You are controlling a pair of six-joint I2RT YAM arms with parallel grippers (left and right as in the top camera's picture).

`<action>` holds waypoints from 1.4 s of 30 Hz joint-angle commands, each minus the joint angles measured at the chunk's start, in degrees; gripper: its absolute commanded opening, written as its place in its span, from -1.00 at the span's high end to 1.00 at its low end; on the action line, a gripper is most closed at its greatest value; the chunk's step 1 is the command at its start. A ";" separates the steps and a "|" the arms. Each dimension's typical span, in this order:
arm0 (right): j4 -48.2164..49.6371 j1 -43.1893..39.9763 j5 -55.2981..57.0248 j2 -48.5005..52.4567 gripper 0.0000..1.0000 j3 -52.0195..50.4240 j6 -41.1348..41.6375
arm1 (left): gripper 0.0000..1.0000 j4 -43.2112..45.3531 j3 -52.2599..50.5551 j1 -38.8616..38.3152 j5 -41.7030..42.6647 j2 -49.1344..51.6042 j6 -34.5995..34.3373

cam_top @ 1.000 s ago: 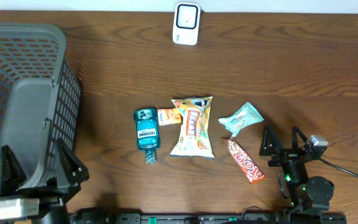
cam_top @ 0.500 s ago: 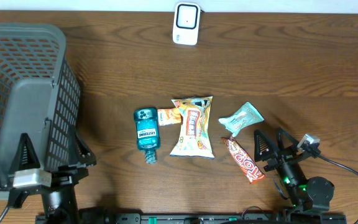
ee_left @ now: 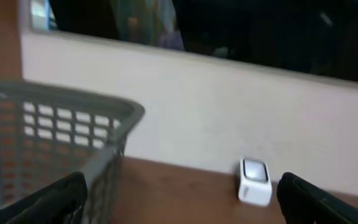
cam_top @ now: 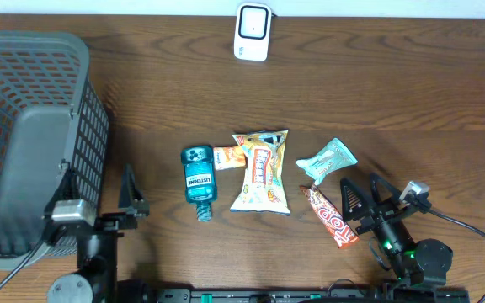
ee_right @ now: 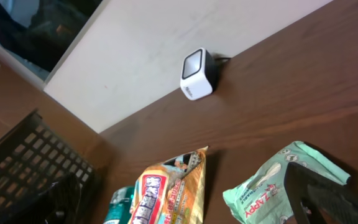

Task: Scan the item barcode
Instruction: 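Open the right gripper and move it toward the wipes pack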

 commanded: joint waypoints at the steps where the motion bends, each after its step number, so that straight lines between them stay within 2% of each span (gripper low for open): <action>1: -0.35 0.20 -1.29 0.02 -0.98 -0.07 -2.36 | -0.96 0.90 -2.21 0.02 2.29 0.28 -0.26; 10: -0.13 0.17 -1.79 3.06 -0.99 0.24 -2.89 | -0.96 -4.46 -2.93 0.02 2.29 0.28 -0.28; 17: -1.29 0.20 -1.44 9.53 -0.99 7.04 -3.34 | -0.96 -8.39 -2.93 0.02 2.29 0.28 -0.26; 23: -9.22 0.20 -1.46 24.35 -0.98 18.53 -8.55 | -0.96 -10.82 -2.93 0.02 2.29 0.28 -0.28; 30: -21.68 0.46 -1.46 46.77 -0.98 34.75 -14.25 | -0.96 -14.84 -2.93 0.02 2.29 0.28 -0.28; 34: -25.14 2.82 -1.44 55.74 -0.93 41.33 -15.32 | -0.96 -16.15 -2.93 0.02 2.29 0.28 -0.28; 42: -26.16 9.09 2.10 61.29 -0.98 43.87 -15.30 | -0.96 -22.56 -2.93 0.02 2.29 0.28 -0.26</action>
